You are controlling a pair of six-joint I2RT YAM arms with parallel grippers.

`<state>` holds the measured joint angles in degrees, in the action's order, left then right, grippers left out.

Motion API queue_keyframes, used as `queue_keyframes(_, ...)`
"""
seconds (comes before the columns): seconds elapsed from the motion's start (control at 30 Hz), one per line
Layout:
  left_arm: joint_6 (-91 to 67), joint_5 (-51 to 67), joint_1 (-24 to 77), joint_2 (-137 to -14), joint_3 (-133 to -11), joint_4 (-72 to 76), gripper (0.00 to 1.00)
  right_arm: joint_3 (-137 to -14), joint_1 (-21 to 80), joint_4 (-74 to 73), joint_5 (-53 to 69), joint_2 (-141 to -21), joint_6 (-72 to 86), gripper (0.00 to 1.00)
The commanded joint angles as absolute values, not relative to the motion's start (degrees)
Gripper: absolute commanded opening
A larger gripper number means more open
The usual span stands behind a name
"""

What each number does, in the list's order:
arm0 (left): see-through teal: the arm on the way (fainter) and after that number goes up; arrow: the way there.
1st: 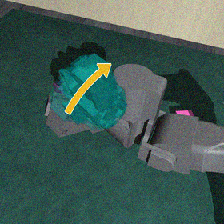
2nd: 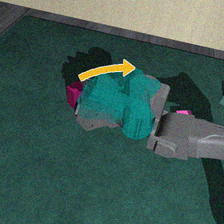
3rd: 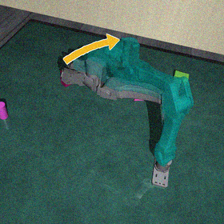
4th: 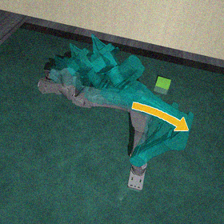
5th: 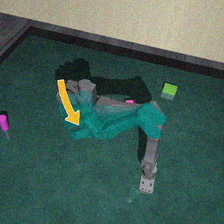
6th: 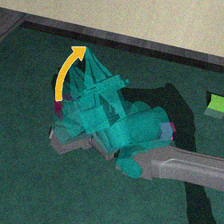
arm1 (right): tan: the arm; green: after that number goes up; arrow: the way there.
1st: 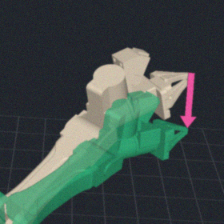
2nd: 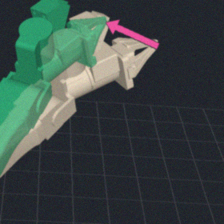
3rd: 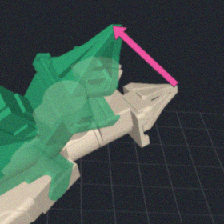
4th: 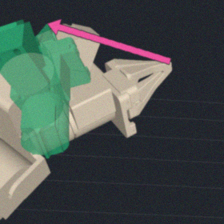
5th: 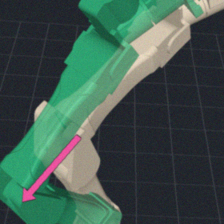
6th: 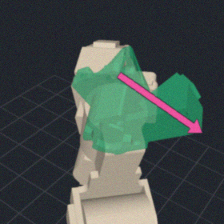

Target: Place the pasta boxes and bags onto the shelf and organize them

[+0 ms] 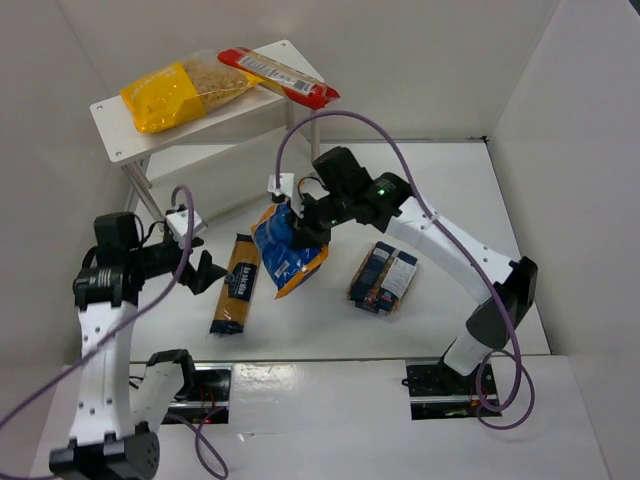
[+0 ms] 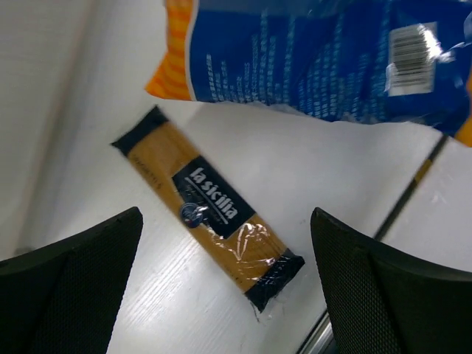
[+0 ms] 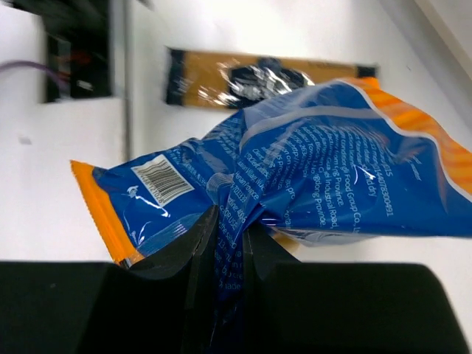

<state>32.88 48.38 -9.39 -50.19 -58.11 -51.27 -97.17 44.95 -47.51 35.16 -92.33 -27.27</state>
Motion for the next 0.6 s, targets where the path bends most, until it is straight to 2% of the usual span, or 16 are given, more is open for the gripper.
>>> queue_keyframes(0.0, 24.9, 42.8, -12.7, -43.3, -56.4, -44.9, 1.00, -100.4, 46.8, -38.1, 17.8, -93.5, -30.0, 0.00)
queue_keyframes(0.07, 20.2, 38.0, -14.3, -41.7, -55.8, -42.8, 1.00, -100.4, 49.1, -36.0, 9.9, -94.7, -30.8, 0.00)
queue_keyframes(0.17, 19.1, 36.7, -16.9, -40.3, -55.8, -42.3, 1.00, -99.6, 54.6, -32.6, -2.1, -96.4, -33.7, 0.00)
queue_keyframes(0.2, 19.1, 35.9, -17.4, -39.8, -55.3, -41.8, 1.00, -99.1, 56.0, -31.4, -10.0, -97.4, -34.5, 0.00)
queue_keyframes(0.3, 17.7, 33.6, -18.8, -39.8, -54.6, -40.6, 1.00, -98.4, 59.9, -28.3, -20.5, -99.0, -37.6, 0.00)
queue_keyframes(0.57, 15.1, 29.6, -20.0, -38.7, -54.0, -38.7, 1.00, -95.3, 62.5, -17.2, -35.9, -101.0, -44.8, 0.00)
